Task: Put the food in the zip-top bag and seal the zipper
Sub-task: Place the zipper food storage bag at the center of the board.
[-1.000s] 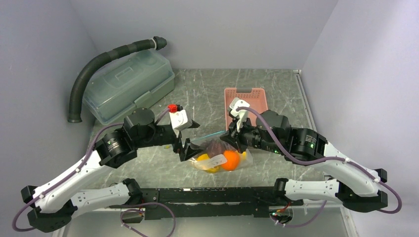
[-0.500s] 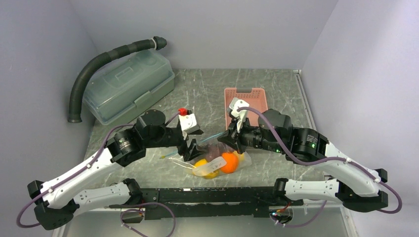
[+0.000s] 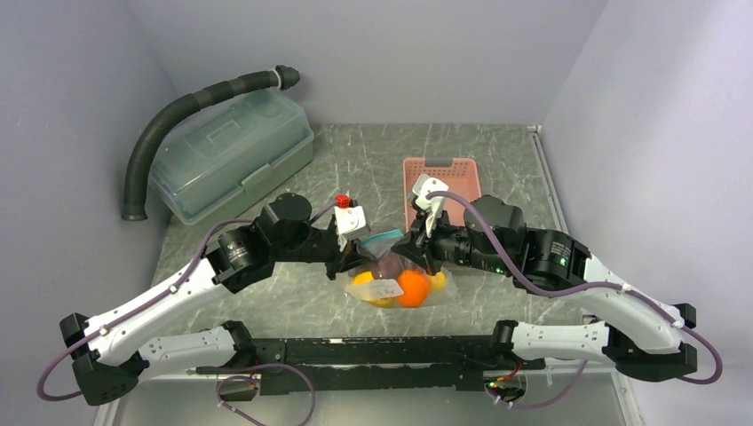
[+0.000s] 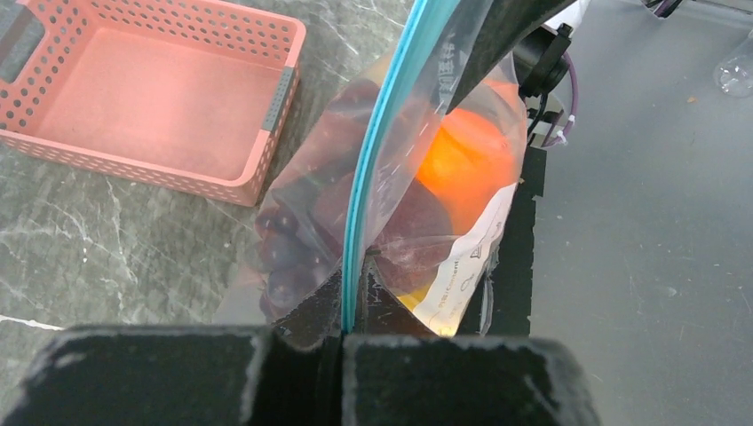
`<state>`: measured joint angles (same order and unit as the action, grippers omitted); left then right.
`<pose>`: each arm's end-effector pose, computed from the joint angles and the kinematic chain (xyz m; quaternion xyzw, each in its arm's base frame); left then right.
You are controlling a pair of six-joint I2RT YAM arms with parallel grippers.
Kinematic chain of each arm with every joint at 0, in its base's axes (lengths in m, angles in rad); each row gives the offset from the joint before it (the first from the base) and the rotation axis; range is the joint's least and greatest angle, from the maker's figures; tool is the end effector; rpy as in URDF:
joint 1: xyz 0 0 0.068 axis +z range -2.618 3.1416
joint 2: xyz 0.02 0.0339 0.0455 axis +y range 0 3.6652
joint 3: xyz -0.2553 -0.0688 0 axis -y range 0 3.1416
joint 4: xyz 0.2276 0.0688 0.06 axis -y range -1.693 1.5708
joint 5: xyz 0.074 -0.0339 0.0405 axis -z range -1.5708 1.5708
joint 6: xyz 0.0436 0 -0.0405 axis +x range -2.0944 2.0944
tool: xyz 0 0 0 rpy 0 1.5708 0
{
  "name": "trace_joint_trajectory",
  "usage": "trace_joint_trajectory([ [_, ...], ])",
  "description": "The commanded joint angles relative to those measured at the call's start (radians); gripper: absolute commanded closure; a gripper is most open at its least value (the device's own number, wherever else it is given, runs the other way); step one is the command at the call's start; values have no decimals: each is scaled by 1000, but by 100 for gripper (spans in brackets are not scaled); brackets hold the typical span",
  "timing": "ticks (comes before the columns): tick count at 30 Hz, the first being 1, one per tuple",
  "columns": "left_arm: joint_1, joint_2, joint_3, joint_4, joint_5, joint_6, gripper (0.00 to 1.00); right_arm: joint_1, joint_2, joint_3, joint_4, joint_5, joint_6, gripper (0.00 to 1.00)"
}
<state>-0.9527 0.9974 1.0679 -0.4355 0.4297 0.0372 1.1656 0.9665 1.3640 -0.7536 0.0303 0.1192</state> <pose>0.1072 -0.1820 0.3633 0.4886 0.6508 -0.4024 0.4194 0.0689 0.1573 0.4260 -0.4028 0.7156 0.3319 0.4643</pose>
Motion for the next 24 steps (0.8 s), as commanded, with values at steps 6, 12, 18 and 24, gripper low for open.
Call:
trace_joint_trajectory([
  [6,0,-17,41,-22,-144,16,100,-1,-46,-2,126,92,0,77],
  [12,0,11,85,-64,-338,30,100,-1,-81,-8,87,233,4,51],
  [18,0,43,121,-73,-530,35,100,-2,-127,-38,54,329,11,43],
  [24,6,105,148,-31,-791,106,100,-2,-165,-96,60,356,30,42],
])
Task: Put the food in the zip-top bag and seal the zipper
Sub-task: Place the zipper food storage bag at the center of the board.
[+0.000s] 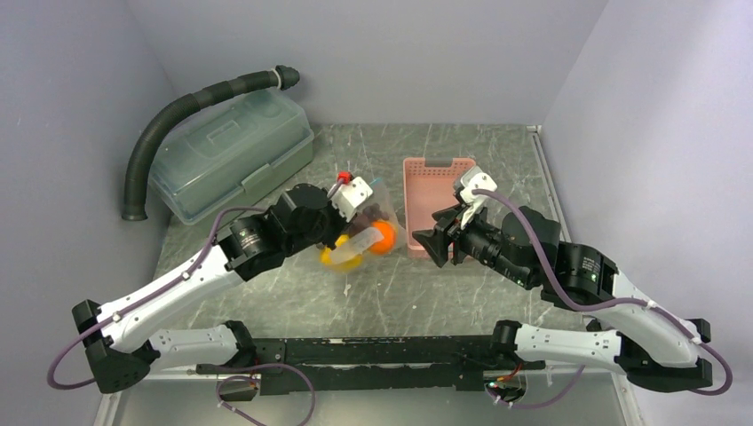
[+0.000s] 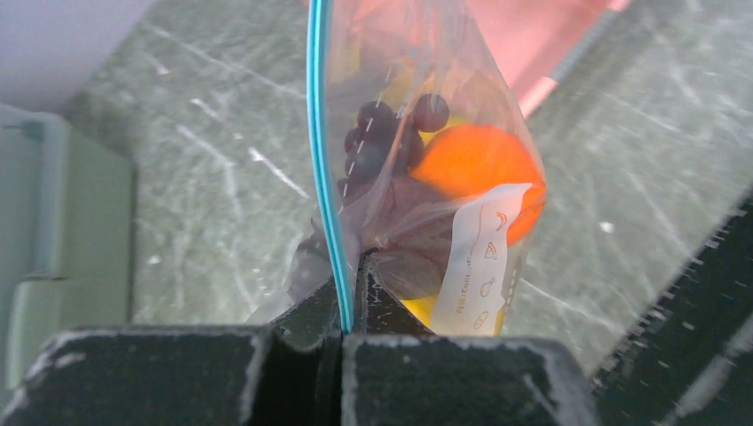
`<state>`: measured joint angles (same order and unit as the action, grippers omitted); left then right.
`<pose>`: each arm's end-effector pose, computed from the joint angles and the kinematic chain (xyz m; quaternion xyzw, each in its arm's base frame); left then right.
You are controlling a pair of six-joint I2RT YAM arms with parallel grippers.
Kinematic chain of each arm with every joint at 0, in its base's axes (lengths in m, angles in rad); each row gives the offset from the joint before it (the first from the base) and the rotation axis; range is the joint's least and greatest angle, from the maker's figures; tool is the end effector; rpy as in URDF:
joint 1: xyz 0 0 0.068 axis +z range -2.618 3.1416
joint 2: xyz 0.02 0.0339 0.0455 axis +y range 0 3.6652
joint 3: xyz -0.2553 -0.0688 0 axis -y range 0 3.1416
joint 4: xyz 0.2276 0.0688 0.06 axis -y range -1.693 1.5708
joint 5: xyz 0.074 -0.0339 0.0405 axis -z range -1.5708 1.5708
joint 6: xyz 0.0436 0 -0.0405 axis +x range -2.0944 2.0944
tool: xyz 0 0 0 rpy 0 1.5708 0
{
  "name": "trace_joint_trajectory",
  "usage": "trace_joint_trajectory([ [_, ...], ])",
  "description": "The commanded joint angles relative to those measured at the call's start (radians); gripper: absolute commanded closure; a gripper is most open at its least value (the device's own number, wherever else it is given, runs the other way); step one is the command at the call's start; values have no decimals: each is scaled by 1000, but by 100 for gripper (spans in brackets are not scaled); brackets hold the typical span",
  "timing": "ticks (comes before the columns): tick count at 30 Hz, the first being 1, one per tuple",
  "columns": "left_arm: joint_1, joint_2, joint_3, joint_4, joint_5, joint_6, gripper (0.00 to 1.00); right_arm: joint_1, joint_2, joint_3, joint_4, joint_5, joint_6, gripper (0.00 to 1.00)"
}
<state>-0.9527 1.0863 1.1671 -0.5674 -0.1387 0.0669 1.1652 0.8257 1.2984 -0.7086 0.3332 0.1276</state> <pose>0.1363 -0.1813 0.3628 0.3858 0.7634 -0.1669 0.4905 0.0661 0.1177 0.4313 -0.2949 0.7235 0.2637 0.5657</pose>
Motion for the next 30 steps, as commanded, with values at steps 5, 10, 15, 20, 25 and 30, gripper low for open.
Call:
trace_joint_trajectory([
  [5,50,43,29,211,-255,174,100,-1,-50,-83,44,67,43,39],
  [10,133,96,43,239,-236,207,100,-2,-84,-132,74,56,54,38],
  [15,226,143,11,322,-229,266,100,-2,-103,-158,74,45,69,37],
  [20,307,226,10,390,-216,337,100,-2,-141,-209,110,7,70,36],
  [25,336,341,49,421,-227,390,100,-2,-175,-251,133,-1,75,35],
  [30,330,432,79,377,-198,299,100,-3,-206,-273,128,9,82,35],
])
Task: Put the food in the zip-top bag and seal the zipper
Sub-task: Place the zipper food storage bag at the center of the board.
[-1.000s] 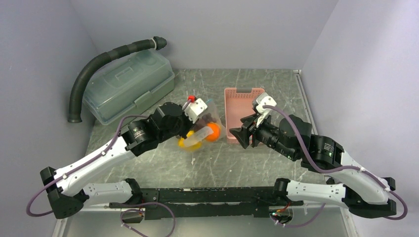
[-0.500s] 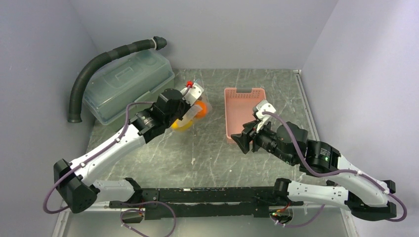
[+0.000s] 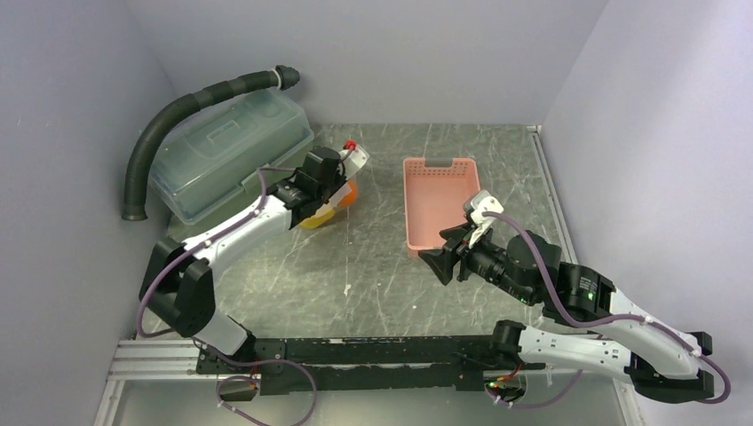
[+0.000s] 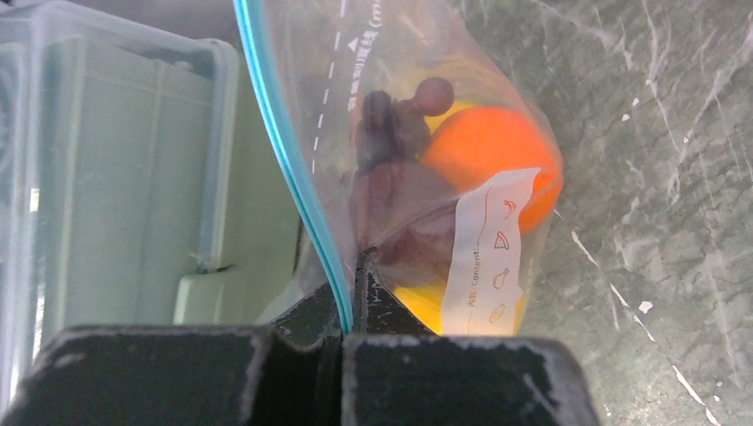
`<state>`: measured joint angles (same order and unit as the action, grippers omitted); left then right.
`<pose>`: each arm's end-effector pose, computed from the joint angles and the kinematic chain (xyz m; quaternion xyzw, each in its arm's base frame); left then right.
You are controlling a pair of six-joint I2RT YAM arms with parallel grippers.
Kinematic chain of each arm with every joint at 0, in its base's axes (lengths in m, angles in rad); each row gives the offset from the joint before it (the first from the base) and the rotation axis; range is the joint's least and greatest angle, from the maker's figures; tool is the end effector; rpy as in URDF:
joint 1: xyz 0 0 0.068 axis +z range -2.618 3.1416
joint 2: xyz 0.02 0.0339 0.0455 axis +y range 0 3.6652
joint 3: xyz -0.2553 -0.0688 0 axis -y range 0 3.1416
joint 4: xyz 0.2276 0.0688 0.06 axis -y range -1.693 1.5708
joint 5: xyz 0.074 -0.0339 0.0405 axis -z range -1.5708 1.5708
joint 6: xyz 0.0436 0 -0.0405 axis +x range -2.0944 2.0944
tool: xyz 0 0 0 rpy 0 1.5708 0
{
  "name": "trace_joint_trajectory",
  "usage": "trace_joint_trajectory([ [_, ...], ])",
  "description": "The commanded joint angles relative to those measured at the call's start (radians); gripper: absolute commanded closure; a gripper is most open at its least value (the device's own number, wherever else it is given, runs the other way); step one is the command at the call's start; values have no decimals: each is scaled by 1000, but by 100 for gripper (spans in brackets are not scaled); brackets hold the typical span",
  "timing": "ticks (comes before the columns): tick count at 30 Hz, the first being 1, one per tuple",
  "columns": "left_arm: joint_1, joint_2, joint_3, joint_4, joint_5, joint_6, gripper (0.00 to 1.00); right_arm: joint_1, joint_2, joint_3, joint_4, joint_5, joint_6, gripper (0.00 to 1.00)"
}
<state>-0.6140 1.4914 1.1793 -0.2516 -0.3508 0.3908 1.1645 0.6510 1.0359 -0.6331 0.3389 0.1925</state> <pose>0.2799 -0.1790 0.2938 0.3415 0.7964 0.0990 0.4892 0.0595 0.1017 0.3810 -0.2718 0.7362 0.2763 0.5548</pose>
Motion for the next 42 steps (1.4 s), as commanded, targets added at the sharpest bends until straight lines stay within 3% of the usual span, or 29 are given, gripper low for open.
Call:
trace_joint_trajectory([
  [1,-14,34,63,60,13,-51,100,0,-39,-16,52,8,18,34],
  [9,-133,52,-15,52,-17,-171,100,-2,-98,-59,55,29,16,33],
  [17,-215,-38,-88,-1,-21,-292,84,-1,-106,-70,58,42,12,29],
  [29,-262,-156,-179,-119,179,-499,64,-1,-54,-73,79,64,13,25],
  [36,-351,-239,-232,-150,249,-579,61,-2,-13,-67,86,67,21,24],
  [42,-443,-342,-223,-197,226,-621,59,-2,13,-71,91,80,29,22],
])
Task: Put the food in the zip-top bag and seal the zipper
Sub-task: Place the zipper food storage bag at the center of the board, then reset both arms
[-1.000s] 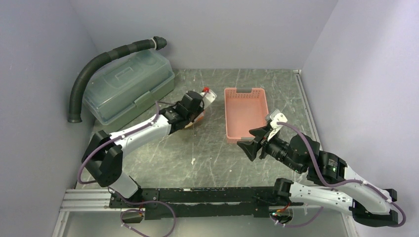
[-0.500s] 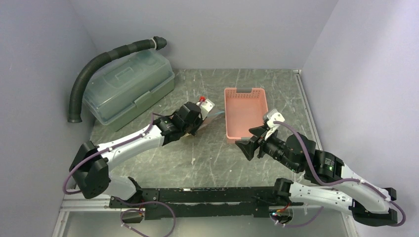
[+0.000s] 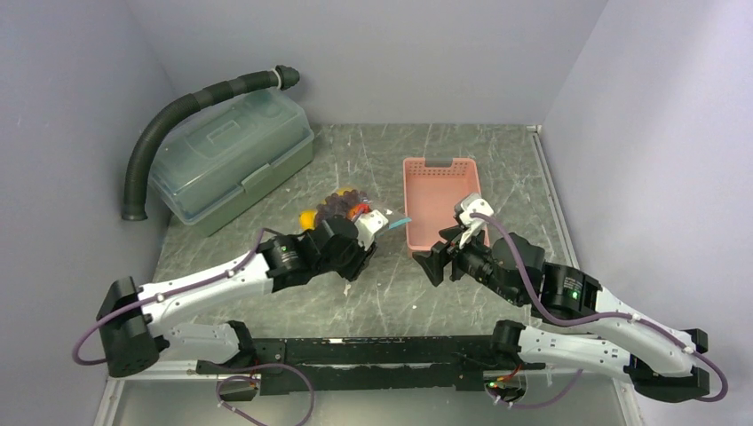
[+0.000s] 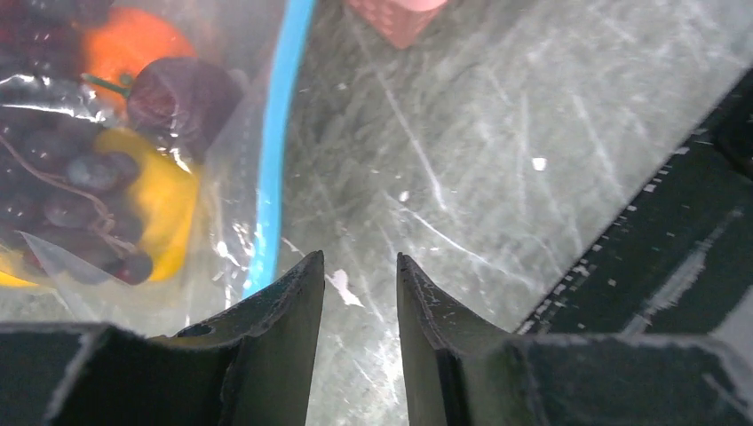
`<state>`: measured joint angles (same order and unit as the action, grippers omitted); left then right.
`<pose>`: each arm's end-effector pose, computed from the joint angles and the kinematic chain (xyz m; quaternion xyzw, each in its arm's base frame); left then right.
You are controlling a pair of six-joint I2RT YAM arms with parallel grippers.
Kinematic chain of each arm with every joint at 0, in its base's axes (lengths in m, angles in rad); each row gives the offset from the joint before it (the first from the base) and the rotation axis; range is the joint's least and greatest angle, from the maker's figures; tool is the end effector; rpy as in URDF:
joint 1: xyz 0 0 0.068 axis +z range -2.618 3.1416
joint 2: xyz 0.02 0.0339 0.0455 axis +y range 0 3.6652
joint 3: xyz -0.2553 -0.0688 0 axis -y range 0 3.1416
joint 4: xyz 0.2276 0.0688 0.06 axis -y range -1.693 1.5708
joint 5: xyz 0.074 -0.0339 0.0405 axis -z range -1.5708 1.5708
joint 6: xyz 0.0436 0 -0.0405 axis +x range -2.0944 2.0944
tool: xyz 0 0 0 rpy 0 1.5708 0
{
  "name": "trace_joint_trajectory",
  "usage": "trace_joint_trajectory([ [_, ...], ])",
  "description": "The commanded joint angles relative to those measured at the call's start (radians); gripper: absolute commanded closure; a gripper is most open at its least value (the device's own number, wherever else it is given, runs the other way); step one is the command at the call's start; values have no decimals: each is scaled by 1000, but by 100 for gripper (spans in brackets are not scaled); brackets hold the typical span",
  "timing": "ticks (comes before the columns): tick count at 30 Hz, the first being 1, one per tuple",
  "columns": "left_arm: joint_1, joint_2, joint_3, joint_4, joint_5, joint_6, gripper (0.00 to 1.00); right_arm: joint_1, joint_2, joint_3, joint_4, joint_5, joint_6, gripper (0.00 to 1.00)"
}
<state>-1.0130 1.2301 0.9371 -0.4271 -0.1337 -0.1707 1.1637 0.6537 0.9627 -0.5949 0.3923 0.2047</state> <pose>0.1415 -0.2158 0.2685 0.3464 0.8407 -0.1792 0.3756 0.0650 0.1087 0.3629 -0.2587 0.7506 0.2505 0.5540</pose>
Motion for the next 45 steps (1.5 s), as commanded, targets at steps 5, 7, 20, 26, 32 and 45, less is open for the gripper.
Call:
trace_joint_trajectory([
  [5,-56,-136,52,-66,44,-71,55,-1,39,1,44,69,39,22],
  [7,-56,-149,71,-91,48,-77,53,-1,49,-3,41,91,47,21],
  [20,-54,-157,240,-312,-117,-54,0,-60,191,44,-2,134,68,19],
  [26,71,-134,330,-414,-105,-58,0,-293,208,33,39,-61,53,18],
  [32,324,-170,350,-410,89,-2,0,-470,183,20,52,-190,39,18],
  [45,593,-235,279,-308,222,-55,0,-723,116,-21,83,-321,78,17],
])
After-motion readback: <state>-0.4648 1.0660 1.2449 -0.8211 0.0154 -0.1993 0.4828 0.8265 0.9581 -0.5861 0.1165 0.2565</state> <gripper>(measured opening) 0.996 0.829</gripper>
